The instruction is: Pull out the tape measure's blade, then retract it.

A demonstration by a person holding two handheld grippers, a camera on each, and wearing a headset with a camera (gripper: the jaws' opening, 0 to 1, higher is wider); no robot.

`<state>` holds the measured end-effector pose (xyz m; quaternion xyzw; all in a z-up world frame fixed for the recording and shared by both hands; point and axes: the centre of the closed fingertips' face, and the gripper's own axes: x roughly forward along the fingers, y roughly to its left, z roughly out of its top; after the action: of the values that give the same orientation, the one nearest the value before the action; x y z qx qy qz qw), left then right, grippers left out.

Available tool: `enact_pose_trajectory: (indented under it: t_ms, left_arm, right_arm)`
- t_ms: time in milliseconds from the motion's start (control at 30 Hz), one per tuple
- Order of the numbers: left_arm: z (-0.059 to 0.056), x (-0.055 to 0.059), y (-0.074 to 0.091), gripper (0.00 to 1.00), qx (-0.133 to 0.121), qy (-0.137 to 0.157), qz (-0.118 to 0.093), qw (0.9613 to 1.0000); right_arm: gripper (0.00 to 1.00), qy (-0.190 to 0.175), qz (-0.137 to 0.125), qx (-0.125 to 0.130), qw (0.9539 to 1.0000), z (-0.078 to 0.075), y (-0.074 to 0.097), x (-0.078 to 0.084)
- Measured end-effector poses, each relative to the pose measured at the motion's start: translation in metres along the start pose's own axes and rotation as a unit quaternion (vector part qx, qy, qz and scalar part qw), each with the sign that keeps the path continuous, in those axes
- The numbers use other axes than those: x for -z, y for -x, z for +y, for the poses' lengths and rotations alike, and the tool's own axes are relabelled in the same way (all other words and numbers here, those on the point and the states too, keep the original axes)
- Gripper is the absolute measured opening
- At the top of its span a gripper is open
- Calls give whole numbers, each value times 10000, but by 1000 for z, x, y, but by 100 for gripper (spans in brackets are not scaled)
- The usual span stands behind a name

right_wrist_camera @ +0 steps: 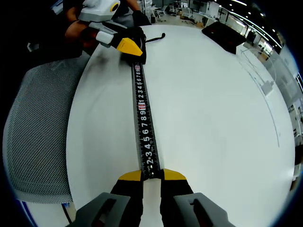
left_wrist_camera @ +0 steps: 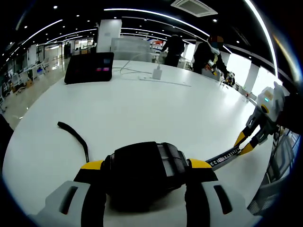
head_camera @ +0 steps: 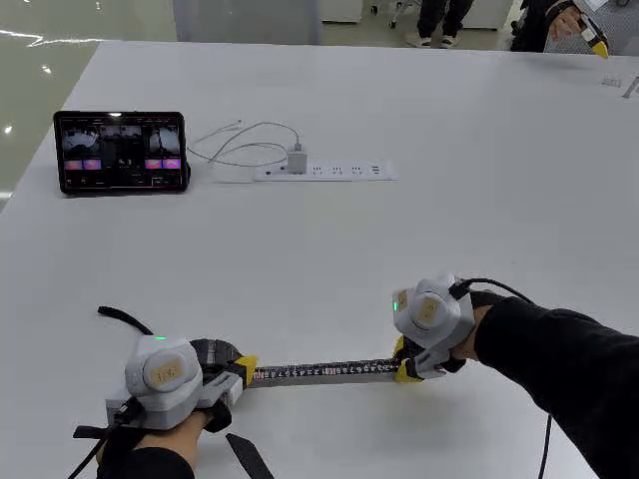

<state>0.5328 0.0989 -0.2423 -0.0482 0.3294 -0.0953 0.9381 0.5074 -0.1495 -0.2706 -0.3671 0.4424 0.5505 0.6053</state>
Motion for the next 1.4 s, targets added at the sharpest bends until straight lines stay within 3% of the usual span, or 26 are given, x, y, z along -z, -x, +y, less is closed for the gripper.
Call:
enact_pose_trajectory:
  t_ms: [1400]
  left_arm:
    - [0, 1, 0, 64, -39, -55, 78, 9999]
  right_arm:
    - [9, 10, -79, -44, 10000, 2, -8, -24]
